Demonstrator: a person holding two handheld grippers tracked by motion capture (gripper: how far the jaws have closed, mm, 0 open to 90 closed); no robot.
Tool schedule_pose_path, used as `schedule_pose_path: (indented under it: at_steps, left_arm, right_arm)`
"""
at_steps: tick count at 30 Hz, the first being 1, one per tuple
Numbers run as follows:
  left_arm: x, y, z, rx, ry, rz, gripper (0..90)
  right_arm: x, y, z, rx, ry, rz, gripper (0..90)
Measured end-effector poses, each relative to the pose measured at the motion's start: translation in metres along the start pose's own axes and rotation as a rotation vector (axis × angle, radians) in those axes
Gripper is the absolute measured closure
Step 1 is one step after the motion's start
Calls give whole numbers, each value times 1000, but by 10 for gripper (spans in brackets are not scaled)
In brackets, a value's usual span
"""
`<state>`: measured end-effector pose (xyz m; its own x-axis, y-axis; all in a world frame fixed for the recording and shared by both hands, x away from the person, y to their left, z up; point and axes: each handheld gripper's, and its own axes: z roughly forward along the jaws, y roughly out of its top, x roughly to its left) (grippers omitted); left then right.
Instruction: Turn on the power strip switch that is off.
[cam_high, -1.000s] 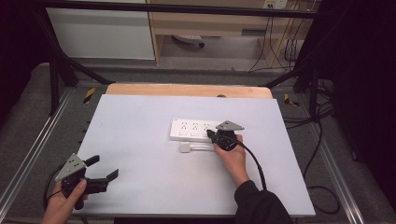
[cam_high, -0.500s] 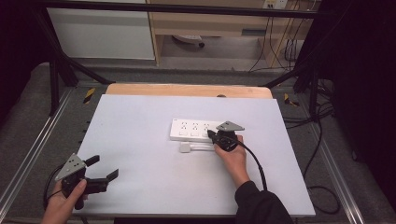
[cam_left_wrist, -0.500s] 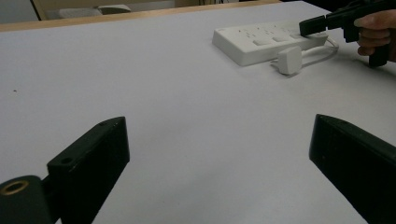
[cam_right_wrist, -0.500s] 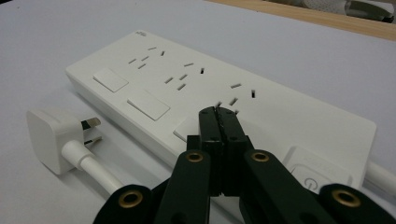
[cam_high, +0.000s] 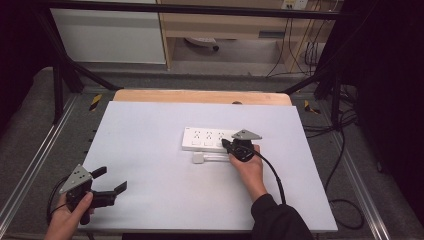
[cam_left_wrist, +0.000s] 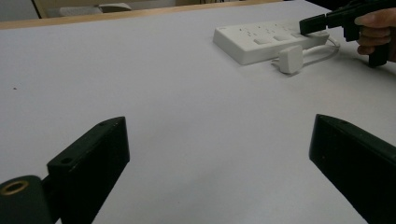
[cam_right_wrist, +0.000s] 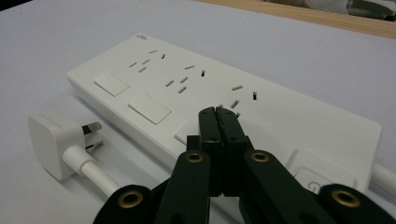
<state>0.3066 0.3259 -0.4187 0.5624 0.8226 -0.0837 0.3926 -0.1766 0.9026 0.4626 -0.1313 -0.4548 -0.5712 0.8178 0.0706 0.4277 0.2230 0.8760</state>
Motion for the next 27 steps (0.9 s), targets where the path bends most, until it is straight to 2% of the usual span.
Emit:
schedule_pose_path:
  at_steps: [16, 27]
  left_arm:
    - [0, 0, 0, 1, 0, -2, 51]
    - [0, 0, 0, 0, 0, -3, 51]
  right_arm:
    - [0, 2, -2, -11, 5, 0, 900]
    - [2, 8, -9, -43, 17, -2, 900]
